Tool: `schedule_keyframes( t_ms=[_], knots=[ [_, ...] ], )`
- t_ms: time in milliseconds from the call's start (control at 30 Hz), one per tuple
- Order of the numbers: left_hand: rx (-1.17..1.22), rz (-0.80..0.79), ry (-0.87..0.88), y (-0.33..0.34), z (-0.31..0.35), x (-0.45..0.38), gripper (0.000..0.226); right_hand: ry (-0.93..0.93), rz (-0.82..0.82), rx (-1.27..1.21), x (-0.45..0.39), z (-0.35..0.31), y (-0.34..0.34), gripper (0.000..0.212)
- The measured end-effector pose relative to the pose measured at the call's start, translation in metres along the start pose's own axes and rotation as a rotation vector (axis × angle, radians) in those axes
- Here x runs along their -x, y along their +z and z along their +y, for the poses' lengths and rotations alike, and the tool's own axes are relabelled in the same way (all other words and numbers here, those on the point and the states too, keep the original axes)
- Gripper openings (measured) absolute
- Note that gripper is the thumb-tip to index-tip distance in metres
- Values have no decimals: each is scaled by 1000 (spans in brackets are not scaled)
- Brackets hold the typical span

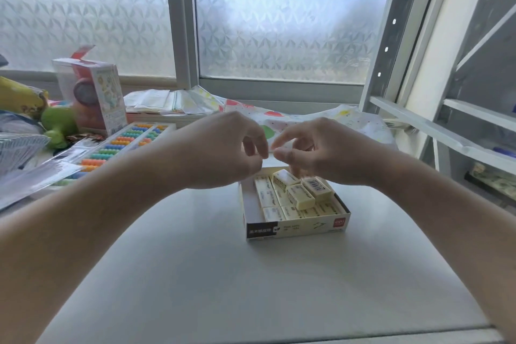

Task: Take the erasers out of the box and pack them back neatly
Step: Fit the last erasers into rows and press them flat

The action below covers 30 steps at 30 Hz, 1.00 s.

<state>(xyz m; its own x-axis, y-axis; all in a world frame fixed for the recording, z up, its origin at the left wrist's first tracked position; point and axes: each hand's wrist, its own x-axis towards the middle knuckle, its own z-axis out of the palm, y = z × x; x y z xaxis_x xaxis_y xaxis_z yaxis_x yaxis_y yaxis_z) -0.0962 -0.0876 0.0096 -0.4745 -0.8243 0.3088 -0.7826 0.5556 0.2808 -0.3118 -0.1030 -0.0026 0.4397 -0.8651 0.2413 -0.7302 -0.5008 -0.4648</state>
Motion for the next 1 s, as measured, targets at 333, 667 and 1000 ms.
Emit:
schedule_keyframes(
  t_ms=[333, 667, 1000],
  knots=[
    [-14, -76, 63, 12, 9, 6, 30, 16, -17, -231, -3, 1, 0, 22],
    [28, -37, 69, 24, 13, 3, 24, -7, 26, -139, -1, 2, -4, 16],
    [27, -287, 63, -17, 0, 8, 12, 4, 27, -108, -2, 6, -3, 13]
  ],
)
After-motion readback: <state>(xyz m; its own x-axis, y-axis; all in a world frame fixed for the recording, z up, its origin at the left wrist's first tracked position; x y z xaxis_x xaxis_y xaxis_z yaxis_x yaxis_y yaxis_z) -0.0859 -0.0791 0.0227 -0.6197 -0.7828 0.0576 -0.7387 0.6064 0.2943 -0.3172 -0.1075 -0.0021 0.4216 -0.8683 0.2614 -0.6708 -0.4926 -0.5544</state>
